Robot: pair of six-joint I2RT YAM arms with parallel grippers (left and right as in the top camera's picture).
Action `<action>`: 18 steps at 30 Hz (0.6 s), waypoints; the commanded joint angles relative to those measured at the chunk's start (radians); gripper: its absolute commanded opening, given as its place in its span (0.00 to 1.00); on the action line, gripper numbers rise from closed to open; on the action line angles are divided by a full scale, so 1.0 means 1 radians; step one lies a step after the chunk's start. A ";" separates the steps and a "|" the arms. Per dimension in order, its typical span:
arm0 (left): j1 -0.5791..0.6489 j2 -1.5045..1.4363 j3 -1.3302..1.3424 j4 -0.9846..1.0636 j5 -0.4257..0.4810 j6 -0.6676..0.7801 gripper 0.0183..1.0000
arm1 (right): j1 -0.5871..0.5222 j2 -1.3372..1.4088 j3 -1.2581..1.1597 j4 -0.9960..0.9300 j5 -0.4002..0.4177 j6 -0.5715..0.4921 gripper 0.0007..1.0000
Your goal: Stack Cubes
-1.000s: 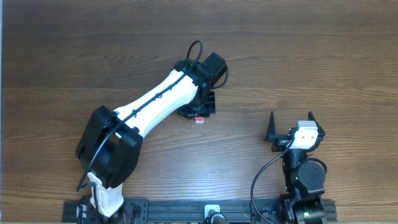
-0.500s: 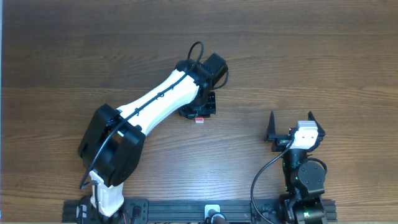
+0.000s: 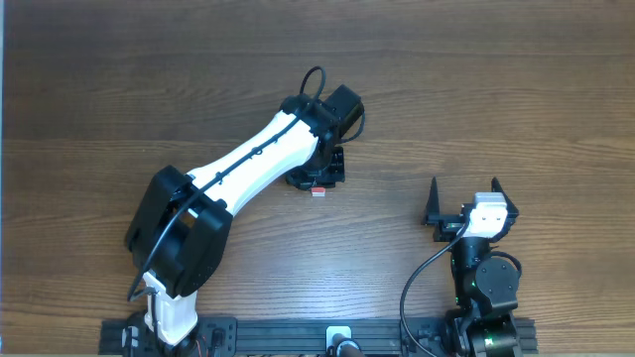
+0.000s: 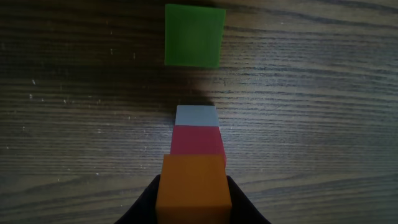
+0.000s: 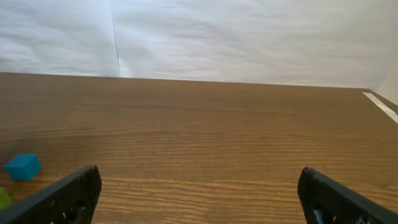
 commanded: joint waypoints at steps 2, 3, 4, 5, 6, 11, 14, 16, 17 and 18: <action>-0.004 0.023 0.017 0.003 0.010 0.007 0.18 | -0.006 -0.011 -0.009 -0.001 -0.007 -0.004 0.99; -0.004 0.023 0.017 0.003 0.010 0.007 0.19 | -0.006 -0.011 -0.009 -0.001 -0.007 -0.004 0.99; -0.004 0.023 0.017 0.003 0.010 0.007 0.20 | -0.006 -0.011 -0.009 -0.001 -0.007 -0.004 0.99; -0.004 0.023 0.017 0.003 0.010 0.007 0.21 | -0.006 -0.011 -0.009 -0.001 -0.007 -0.004 0.99; -0.004 0.023 0.017 0.003 0.010 0.007 0.22 | -0.006 -0.011 -0.009 -0.001 -0.007 -0.004 0.99; -0.004 0.023 0.017 0.003 0.009 0.007 0.26 | -0.006 -0.011 -0.009 -0.001 -0.007 -0.004 0.99; -0.004 0.023 0.017 0.003 0.009 0.007 0.28 | -0.006 -0.011 -0.009 -0.001 -0.007 -0.004 0.99; -0.004 0.023 0.017 0.003 0.009 0.007 0.28 | -0.006 -0.011 -0.009 -0.001 -0.007 -0.004 0.99; -0.004 0.023 0.017 0.003 0.009 0.007 0.29 | -0.006 -0.011 -0.009 -0.001 -0.007 -0.004 0.99; -0.004 0.023 0.017 0.003 0.009 0.007 0.30 | -0.006 -0.011 -0.009 -0.001 -0.007 -0.004 0.99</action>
